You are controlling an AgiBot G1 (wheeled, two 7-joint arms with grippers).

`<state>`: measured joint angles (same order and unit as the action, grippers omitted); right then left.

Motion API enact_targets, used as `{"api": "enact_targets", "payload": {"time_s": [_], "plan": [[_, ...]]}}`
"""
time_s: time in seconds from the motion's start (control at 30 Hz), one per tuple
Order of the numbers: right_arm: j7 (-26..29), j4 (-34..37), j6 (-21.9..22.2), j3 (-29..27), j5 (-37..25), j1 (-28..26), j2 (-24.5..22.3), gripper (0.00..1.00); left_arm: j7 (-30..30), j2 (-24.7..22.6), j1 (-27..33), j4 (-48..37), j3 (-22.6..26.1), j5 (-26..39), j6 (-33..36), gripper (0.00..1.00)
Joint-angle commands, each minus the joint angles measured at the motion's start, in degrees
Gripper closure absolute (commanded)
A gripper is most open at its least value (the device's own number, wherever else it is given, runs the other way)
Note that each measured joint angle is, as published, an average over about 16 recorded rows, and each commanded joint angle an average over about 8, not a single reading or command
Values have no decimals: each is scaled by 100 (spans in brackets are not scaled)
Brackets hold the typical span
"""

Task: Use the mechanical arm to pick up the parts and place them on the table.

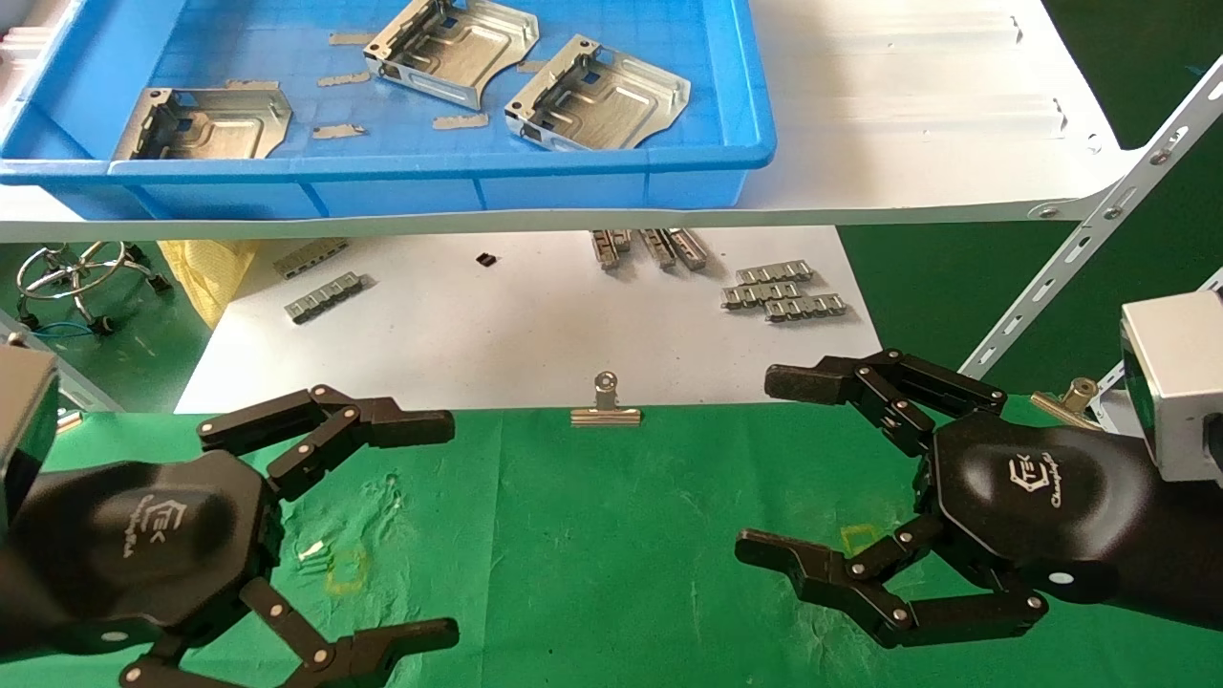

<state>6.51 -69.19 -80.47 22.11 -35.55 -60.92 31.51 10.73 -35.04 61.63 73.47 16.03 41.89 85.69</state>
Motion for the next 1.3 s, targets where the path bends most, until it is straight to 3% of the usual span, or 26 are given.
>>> {"api": "enact_targets", "payload": {"time_s": [0.03,0.13,0.2,1.3], "plan": [[0,0,0,0,0,0,0,64,0,0,0,0,0,0,0,0],[0,0,0,0,0,0,0,77,0,0,0,0,0,0,0,0],[0,0,0,0,0,0,0,100,0,0,0,0,0,0,0,0],[0,0,0,0,0,0,0,100,0,0,0,0,0,0,0,0]]}}
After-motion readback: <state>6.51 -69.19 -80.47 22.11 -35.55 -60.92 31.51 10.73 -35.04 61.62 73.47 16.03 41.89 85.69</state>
